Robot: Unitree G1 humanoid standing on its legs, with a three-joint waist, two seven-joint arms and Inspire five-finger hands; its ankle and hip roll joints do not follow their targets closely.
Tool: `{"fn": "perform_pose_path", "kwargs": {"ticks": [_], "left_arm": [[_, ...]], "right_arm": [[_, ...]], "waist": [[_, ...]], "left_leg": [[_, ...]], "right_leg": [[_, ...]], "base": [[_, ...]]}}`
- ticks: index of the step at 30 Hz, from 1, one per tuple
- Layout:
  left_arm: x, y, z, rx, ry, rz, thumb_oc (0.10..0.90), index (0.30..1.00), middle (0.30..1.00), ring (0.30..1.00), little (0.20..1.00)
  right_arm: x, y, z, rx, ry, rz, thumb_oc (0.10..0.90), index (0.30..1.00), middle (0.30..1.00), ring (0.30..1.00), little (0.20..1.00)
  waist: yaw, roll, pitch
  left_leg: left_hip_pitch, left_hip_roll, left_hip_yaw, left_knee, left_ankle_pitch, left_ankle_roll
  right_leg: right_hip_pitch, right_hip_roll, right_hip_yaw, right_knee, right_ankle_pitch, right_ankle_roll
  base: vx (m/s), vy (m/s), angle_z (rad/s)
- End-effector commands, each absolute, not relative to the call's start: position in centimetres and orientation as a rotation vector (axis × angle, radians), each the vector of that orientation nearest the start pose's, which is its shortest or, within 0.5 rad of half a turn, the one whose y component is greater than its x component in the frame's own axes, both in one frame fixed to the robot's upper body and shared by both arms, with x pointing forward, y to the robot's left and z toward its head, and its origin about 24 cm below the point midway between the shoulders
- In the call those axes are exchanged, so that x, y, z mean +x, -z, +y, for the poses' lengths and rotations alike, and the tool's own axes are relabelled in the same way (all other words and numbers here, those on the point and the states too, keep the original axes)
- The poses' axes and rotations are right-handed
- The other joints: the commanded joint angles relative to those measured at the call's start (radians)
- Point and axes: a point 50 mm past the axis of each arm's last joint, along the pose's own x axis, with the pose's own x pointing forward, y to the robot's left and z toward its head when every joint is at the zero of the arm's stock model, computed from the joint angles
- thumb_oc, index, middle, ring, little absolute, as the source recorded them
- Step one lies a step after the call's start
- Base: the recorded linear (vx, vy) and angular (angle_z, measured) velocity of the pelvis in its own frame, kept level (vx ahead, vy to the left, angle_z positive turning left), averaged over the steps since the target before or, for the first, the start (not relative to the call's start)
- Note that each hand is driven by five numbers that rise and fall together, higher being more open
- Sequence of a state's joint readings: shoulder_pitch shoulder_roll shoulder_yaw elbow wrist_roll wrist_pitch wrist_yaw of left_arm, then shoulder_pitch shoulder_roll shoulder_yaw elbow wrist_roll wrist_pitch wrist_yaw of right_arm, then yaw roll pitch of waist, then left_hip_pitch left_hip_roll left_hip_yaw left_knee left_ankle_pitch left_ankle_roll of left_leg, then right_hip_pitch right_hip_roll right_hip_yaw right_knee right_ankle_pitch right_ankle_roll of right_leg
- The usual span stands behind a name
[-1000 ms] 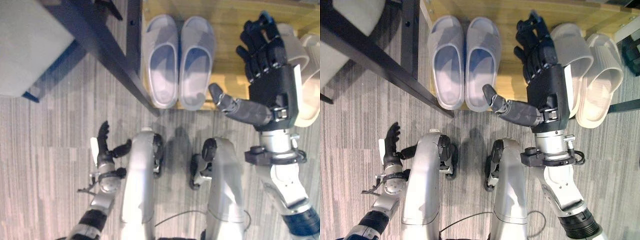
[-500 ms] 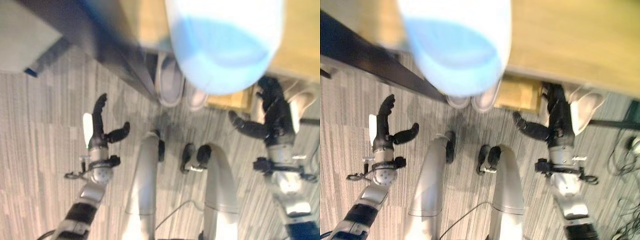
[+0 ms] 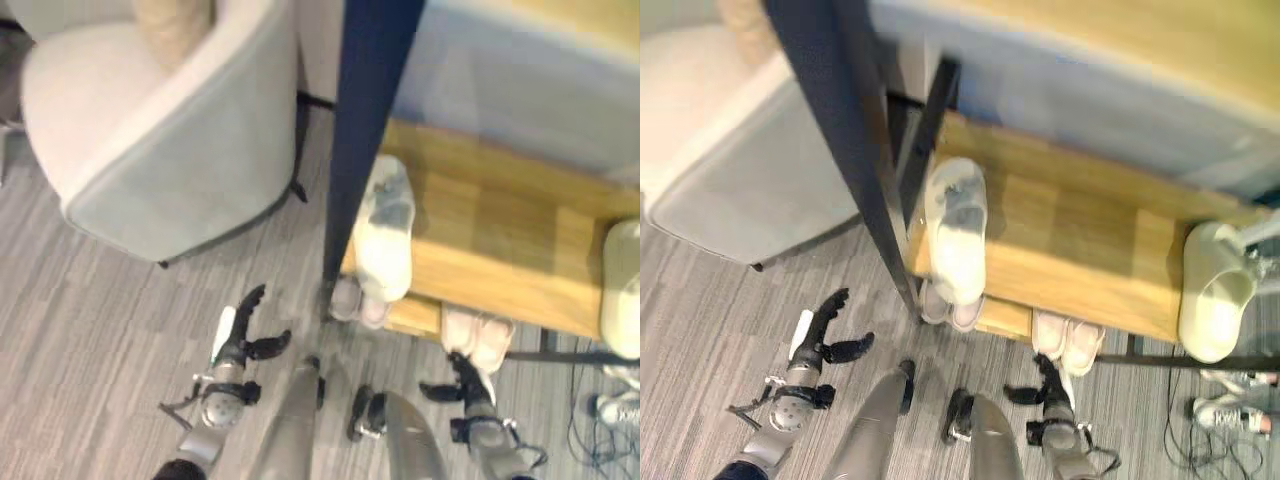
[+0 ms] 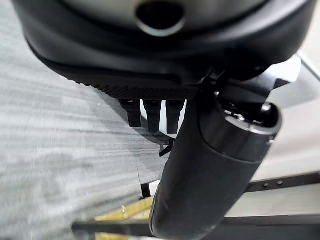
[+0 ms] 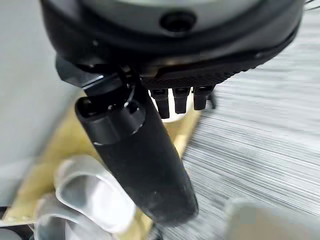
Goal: Arrange the slippers neatly on the shoe rack.
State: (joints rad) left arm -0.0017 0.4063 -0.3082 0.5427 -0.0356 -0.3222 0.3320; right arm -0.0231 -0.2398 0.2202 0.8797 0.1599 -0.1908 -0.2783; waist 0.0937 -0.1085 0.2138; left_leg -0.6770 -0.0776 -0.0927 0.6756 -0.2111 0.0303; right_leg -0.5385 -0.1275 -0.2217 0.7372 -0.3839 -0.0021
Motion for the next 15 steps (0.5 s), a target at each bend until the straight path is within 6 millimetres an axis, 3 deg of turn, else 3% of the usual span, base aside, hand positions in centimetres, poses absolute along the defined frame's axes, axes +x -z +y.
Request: {"fn": "perform_pose_path", "kwargs": {"ticks": [1,2,3,5,7,10,15], "left_arm": [[22.0,4.9,19.1,0.439,0.064,0.191,0.800,0.900,0.900,0.900,0.900],[21.6,5.3,18.2,0.537,0.174,0.191,0.800,0.900,0.900,0.900,0.900],[21.6,5.3,18.2,0.538,0.174,0.190,0.800,0.900,0.900,0.900,0.900],[21.1,5.6,17.3,0.581,0.273,0.189,0.800,0.900,0.900,0.900,0.900],[20.6,6.0,17.0,0.588,0.311,0.205,0.800,0.900,0.900,0.900,0.900],[20.5,5.0,16.7,0.556,0.369,0.166,0.800,0.900,0.900,0.900,0.900],[20.1,3.9,16.9,0.518,0.420,0.147,0.800,0.900,0.900,0.900,0.900]], "right_arm": [[16.3,11.9,-24.1,-0.246,0.323,0.723,0.800,0.900,0.900,0.900,0.900],[15.2,12.6,-24.3,-0.247,0.334,0.778,0.800,0.900,0.900,0.900,0.900],[15.2,12.6,-24.3,-0.247,0.334,0.778,0.800,0.900,0.900,0.900,0.900],[12.5,14.2,-24.1,-0.256,0.323,0.911,0.800,0.900,0.900,0.900,0.900],[11.3,14.7,-24.4,-0.272,0.329,0.970,0.800,0.900,0.900,0.900,0.900],[9.8,15.1,-24.9,-0.296,0.327,1.040,0.800,0.900,0.900,0.900,0.900],[7.6,15.7,-25.5,-0.323,0.319,1.143,0.800,0.900,0.900,0.900,0.900]], "waist": [[0.019,0.026,-0.020],[0.018,0.031,-0.030],[0.018,0.032,-0.025],[0.014,0.046,-0.059],[0.006,0.055,-0.085],[-0.002,0.070,-0.108],[-0.013,0.097,-0.143]], "left_leg": [[0.246,0.086,-0.020,-0.193,0.009,-0.031],[0.294,0.088,-0.012,-0.227,0.029,-0.047],[0.302,0.089,-0.013,-0.231,0.031,-0.047],[0.434,0.087,0.002,-0.335,0.043,-0.053],[0.505,0.082,0.012,-0.396,0.055,-0.054],[0.607,0.076,0.031,-0.477,0.063,-0.052],[0.706,0.072,0.047,-0.588,0.091,-0.051]], "right_leg": [[0.116,-0.056,-0.021,-0.198,0.187,0.074],[0.183,-0.060,-0.034,-0.247,0.199,0.082],[0.191,-0.059,-0.036,-0.252,0.200,0.082],[0.314,-0.054,-0.059,-0.333,0.225,0.098],[0.368,-0.050,-0.056,-0.378,0.240,0.107],[0.442,-0.035,-0.037,-0.435,0.250,0.112],[0.502,-0.017,-0.017,-0.508,0.264,0.119]], "base": [[0.24,0.001,0.21],[0.14,0.005,0.32],[0.18,0.008,0.40],[0.19,0.001,0.16],[0.13,-0.005,0.02],[0.09,-0.021,-0.06],[0.06,-0.019,-0.20]]}}
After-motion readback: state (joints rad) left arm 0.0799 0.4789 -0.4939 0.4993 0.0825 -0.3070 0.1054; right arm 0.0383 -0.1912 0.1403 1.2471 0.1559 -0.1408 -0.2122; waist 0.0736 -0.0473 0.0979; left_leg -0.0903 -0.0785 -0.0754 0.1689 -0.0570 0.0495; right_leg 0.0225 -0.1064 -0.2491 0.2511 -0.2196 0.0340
